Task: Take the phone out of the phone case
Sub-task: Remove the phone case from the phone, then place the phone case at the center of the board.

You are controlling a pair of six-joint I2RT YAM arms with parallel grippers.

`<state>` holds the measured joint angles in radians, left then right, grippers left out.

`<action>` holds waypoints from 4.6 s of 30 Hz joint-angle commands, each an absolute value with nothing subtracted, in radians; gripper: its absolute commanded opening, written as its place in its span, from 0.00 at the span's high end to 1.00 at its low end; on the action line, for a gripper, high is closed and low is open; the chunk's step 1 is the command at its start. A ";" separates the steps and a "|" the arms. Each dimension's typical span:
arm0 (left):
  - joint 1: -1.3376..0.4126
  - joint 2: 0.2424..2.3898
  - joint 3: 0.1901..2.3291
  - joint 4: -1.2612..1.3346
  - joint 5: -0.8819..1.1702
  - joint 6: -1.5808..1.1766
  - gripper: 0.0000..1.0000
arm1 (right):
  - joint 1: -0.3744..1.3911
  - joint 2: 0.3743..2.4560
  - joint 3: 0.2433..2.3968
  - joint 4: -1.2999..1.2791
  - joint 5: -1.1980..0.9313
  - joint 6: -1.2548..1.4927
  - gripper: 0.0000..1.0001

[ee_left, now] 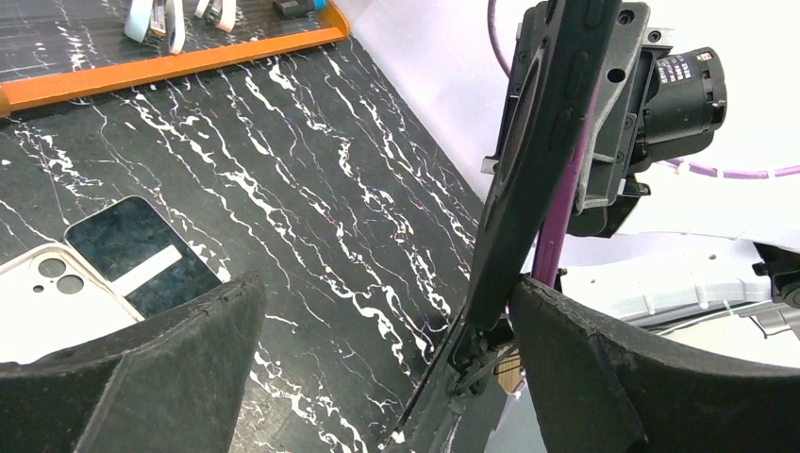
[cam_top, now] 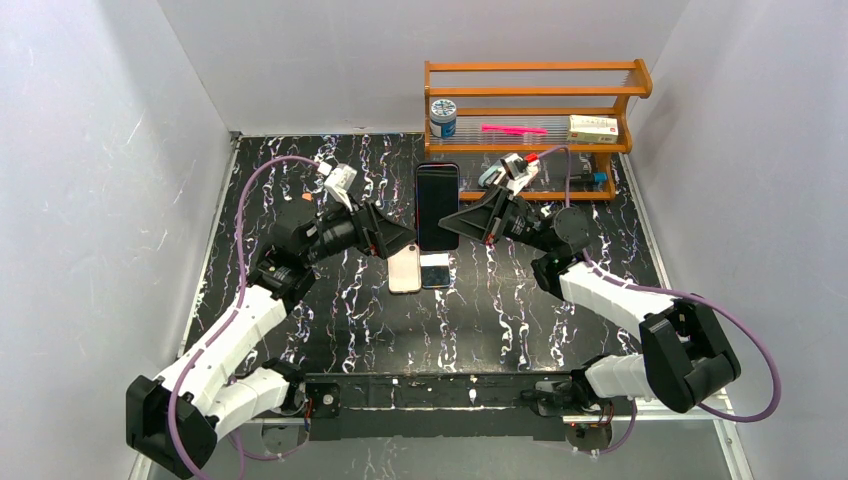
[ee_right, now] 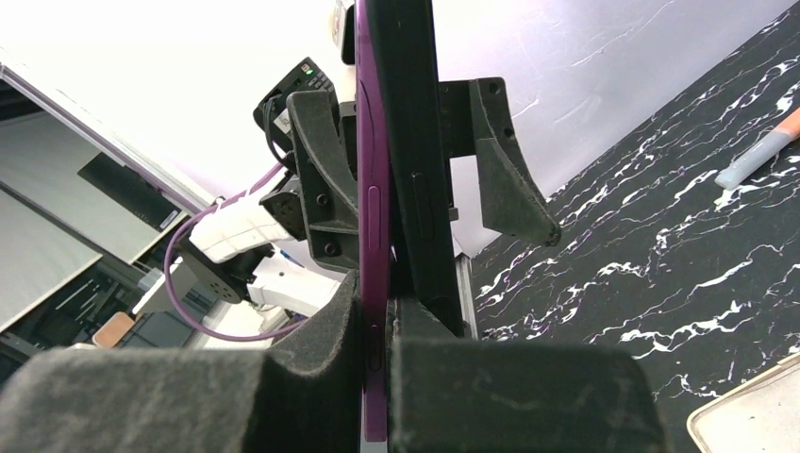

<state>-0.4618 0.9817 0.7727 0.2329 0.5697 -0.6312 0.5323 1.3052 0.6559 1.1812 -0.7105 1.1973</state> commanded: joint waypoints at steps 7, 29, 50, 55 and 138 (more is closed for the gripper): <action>-0.472 0.993 0.783 0.288 0.637 -0.641 0.02 | 0.542 1.278 0.665 1.269 -0.705 1.186 0.99; -0.476 1.096 0.828 0.532 0.613 -0.787 1.00 | 0.571 1.329 0.628 1.230 -0.797 1.204 0.99; -0.466 1.112 0.908 0.037 0.219 -0.517 1.00 | 0.561 1.217 0.602 0.632 -0.777 0.843 0.99; -0.411 1.151 0.939 -0.231 0.121 -0.444 1.00 | 0.456 1.214 0.632 0.431 -0.721 0.729 0.99; -0.241 1.486 0.828 -0.424 0.172 -0.376 0.02 | 0.472 1.769 0.924 -0.199 -0.125 0.440 0.06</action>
